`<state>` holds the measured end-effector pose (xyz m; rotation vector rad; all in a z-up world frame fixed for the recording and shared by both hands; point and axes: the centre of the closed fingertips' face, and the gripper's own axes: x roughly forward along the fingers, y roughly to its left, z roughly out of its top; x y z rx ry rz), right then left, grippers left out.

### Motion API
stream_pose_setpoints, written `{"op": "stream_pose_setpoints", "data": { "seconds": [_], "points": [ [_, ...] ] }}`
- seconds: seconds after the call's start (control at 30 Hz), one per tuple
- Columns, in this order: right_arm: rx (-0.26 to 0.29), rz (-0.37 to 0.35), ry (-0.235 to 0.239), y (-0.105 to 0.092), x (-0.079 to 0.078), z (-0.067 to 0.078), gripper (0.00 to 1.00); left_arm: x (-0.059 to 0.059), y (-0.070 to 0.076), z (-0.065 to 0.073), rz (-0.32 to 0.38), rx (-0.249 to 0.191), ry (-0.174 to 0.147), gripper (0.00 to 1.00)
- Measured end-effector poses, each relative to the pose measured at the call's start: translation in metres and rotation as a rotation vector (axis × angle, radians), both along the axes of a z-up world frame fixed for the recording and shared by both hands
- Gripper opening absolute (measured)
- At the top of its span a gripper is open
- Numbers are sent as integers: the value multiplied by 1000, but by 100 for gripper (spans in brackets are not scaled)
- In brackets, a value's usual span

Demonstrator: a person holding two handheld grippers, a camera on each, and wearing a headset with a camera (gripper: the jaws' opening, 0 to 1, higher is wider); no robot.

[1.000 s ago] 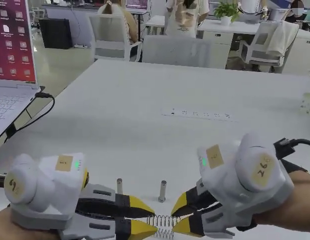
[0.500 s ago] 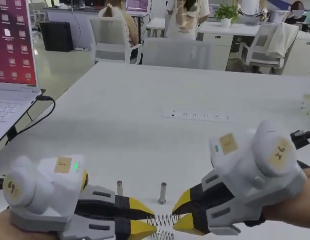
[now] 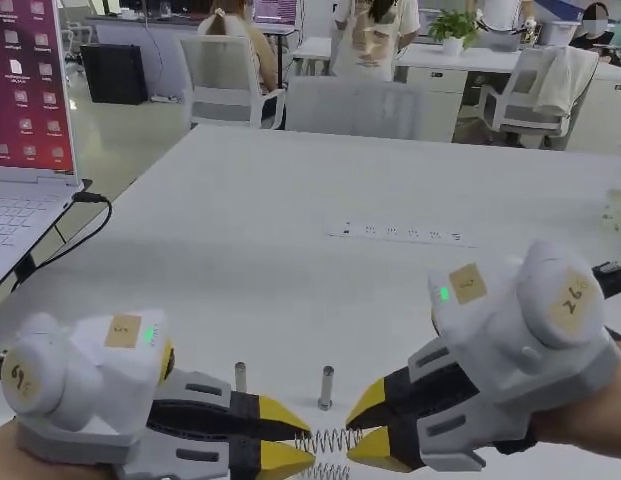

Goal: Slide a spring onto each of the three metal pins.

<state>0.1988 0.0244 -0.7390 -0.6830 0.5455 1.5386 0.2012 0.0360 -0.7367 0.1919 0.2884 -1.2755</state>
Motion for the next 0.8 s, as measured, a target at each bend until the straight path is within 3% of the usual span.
{"op": "stream_pose_setpoints", "data": {
  "seconds": [0.47, 0.8],
  "points": [
    [-1, 10, 15, 4, -2, -7, 11, -1, -5, 12, -8, -33, -15, 2],
    [7, 10, 16, 4, -2, -8, 9, -2, -5, 13, -8, -38, -18, 2]
  ]
}}
